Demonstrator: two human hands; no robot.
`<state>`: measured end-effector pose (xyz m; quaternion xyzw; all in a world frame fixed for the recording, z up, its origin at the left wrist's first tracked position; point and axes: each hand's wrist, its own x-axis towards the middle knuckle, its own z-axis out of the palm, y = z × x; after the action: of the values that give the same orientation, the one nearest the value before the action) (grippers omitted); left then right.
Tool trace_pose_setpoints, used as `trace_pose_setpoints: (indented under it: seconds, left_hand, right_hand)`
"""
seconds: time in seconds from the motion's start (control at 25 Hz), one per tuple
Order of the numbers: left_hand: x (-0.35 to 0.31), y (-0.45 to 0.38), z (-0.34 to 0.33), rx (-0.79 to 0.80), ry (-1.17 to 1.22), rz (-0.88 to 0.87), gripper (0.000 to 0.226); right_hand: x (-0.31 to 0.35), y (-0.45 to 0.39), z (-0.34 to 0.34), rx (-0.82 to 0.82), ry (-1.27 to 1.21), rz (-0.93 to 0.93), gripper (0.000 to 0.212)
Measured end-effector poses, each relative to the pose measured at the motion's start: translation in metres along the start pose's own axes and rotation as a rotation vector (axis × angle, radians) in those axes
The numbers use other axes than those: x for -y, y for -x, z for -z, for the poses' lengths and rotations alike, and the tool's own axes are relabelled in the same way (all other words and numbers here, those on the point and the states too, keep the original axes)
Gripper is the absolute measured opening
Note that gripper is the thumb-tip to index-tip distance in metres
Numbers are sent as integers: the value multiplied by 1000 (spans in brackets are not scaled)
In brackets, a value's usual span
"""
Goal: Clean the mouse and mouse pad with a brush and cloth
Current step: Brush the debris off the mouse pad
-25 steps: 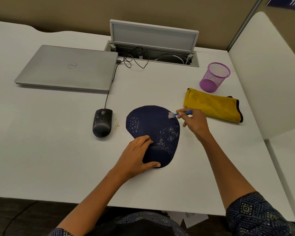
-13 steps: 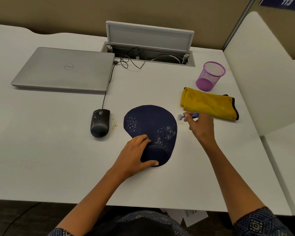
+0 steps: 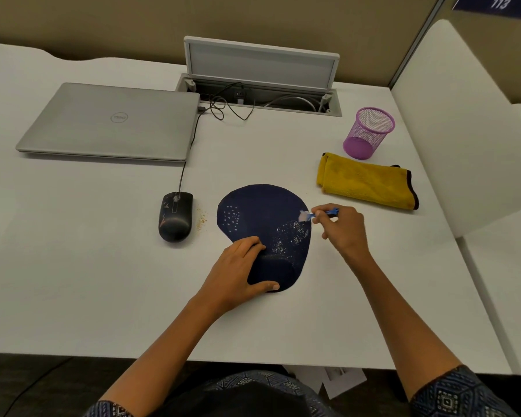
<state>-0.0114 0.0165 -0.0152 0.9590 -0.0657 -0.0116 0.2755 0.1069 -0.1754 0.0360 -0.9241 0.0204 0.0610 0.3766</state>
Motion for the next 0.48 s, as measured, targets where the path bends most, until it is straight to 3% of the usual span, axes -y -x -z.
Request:
trace_pose_setpoints:
  seconds: [0.08,0.12,0.24,0.32,0.48]
  left_hand:
    - [0,0,-1,-6,0,3,78]
    - [1,0,-1,-7,2,4,78]
    - [1,0,-2,-3,7,1,78]
    - [1,0,-1,0,9,4,78]
    - [0,1,-1,-10,17,0,78]
  right_hand:
    - [0,0,1,-151,44,-77,28]
    - [0,1,0,-147,-3,-46,26]
    - [5,10,-6,145,-155,107,18]
    - [5,13,-8,199,-151,124,20]
    - [-4,5,3,-39,13,-71,26]
